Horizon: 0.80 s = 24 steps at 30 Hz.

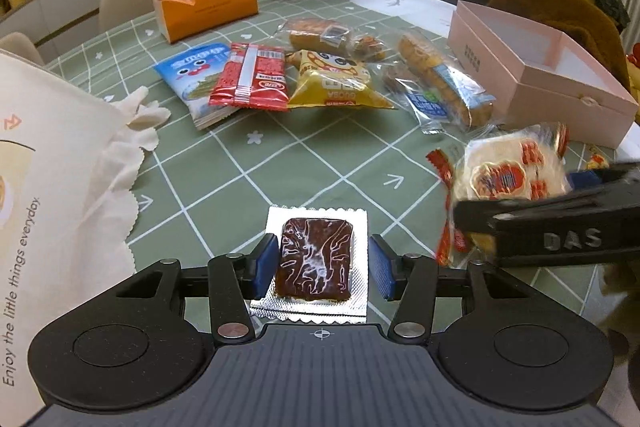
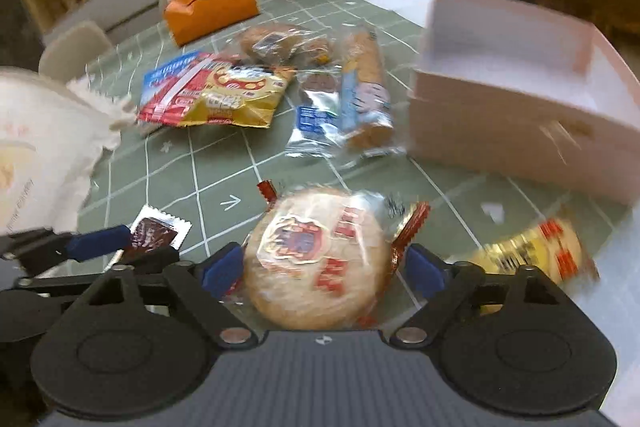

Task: Organize snacks
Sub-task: 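Grasp the round sesame rice cracker with the right tool and lift it, then carry the chocolate with the left tool while the right tool carries the cracker into the pink box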

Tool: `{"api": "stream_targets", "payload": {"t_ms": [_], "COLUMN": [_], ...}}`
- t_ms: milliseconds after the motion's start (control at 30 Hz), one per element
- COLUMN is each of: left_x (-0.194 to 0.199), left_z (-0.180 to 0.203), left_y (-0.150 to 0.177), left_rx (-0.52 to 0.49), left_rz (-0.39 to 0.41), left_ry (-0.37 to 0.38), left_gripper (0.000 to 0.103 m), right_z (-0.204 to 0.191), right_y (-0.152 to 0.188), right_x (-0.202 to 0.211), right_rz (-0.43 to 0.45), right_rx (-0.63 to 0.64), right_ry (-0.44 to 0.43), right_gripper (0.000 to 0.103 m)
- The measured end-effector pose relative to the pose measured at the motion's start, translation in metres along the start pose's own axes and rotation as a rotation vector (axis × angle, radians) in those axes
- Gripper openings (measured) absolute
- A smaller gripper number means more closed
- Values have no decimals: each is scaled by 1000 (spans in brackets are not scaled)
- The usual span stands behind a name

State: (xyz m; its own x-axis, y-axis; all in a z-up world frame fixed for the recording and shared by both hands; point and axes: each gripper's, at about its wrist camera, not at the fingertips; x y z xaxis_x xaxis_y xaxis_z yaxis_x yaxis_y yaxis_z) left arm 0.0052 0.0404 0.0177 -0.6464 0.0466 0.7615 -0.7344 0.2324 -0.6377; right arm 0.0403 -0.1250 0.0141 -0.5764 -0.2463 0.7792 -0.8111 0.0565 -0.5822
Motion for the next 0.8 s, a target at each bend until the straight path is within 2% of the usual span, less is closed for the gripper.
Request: {"api": "stream_targets", "payload": {"t_ms": [100,200,333,433,633,800], "left_x": [1,3,9,15,26,30], "left_z": [-1,-4,-3,1,22,42], "left_y": [2,5,11,12,14,7], "left_rx": [6,14,12,-5,-75,-114], "left_rz": [8,23,37,44,67,78], "left_ry": [4,15,40,67,138,193], "left_gripper": [55,55,54,53,52,50], "right_z": [-4,-3,-6,-1,26,49], "right_y": [-3,-7,-5,-3,2,9], "right_x": [-6,-4,14,28,57,77], "right_rz": [14,26,81,88,74,82], "right_rx": [49,88,176,198,197,191], "right_ry": [-17,-58,-71,-104,-156,-125], "right_gripper": [91,75,58,48,34,31]}}
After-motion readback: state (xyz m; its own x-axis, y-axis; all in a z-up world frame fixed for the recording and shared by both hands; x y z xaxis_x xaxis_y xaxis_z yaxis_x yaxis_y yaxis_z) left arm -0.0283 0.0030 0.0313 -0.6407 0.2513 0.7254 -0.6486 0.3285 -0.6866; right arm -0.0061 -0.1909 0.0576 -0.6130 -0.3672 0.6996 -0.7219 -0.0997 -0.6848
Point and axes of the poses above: each gripper's, at about its wrist camera, not at the fingertips, and x roughly against the way its jaws point, z to its right, y to its underside, and after that the axes turned 8 degrees about -x, right-handed
